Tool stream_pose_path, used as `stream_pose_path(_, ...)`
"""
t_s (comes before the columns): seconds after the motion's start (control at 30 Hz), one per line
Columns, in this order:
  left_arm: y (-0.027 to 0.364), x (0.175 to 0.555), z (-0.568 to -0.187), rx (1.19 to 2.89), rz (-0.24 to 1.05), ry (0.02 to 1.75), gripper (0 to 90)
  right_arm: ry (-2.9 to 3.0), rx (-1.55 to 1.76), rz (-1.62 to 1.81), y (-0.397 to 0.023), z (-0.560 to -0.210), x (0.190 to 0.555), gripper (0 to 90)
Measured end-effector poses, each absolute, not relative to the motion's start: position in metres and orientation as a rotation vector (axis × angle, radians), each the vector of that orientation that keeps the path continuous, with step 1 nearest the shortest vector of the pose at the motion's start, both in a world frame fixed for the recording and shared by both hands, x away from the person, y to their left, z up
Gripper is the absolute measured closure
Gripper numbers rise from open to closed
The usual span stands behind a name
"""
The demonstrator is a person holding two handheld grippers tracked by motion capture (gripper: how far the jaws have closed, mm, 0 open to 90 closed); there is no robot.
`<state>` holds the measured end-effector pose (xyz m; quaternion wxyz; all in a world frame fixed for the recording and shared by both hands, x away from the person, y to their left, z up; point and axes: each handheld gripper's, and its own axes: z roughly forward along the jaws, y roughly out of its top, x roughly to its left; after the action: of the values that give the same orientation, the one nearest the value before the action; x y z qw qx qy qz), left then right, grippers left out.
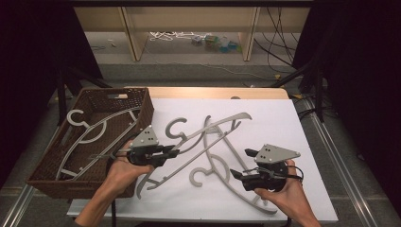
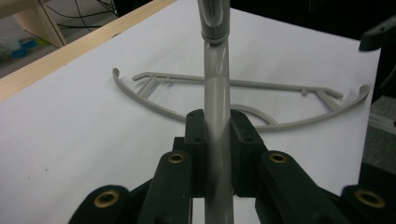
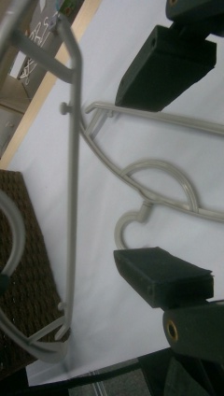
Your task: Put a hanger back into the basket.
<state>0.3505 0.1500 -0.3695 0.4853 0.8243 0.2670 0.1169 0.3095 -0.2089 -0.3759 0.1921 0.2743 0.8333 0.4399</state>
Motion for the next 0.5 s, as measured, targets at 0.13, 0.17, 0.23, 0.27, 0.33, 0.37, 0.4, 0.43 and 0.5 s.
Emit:
stream_pose_path(0.13, 0.16, 0.35, -0.359, 1.942, 0.215, 0.691, 79.5, 2.336, 0.795, 1.236, -0.21, -0.38, 0.309, 21.2)
stream_pose_path(0.17, 0.163, 0.349, -0.356, 1.932, 0.207, 0.709, 79.5, 2.339, 0.8, 1.237, -0.21, -0.38, 0.308, 21.2)
stream_pose_path(0.23, 0.168, 0.348, -0.348, 1.917, 0.191, 0.723, 79.5, 2.346, 0.814, 1.236, -0.211, -0.382, 0.308, 21.1)
stream_pose_path(0.27, 0.171, 0.346, -0.344, 1.917, 0.199, 0.728, 79.5, 2.345, 0.809, 1.234, -0.211, -0.383, 0.308, 21.2)
stream_pose_path(0.33, 0.177, 0.344, -0.334, 1.9, 0.197, 0.737, 79.4, 2.347, 0.812, 1.235, -0.211, -0.385, 0.308, 21.2)
stream_pose_path(0.37, 0.18, 0.344, -0.329, 1.893, 0.189, 0.736, 79.5, 2.349, 0.813, 1.234, -0.211, -0.386, 0.308, 21.2)
stream_pose_path(0.4, 0.183, 0.344, -0.323, 1.887, 0.185, 0.732, 79.5, 2.348, 0.812, 1.235, -0.211, -0.387, 0.308, 21.2)
stream_pose_path(0.43, 0.186, 0.344, -0.317, 1.886, 0.192, 0.737, 79.5, 2.352, 0.81, 1.238, -0.211, -0.388, 0.308, 21.2)
stream_pose_path(0.5, 0.19, 0.344, -0.311, 1.884, 0.202, 0.734, 79.5, 2.359, 0.804, 1.236, -0.211, -0.389, 0.308, 21.2)
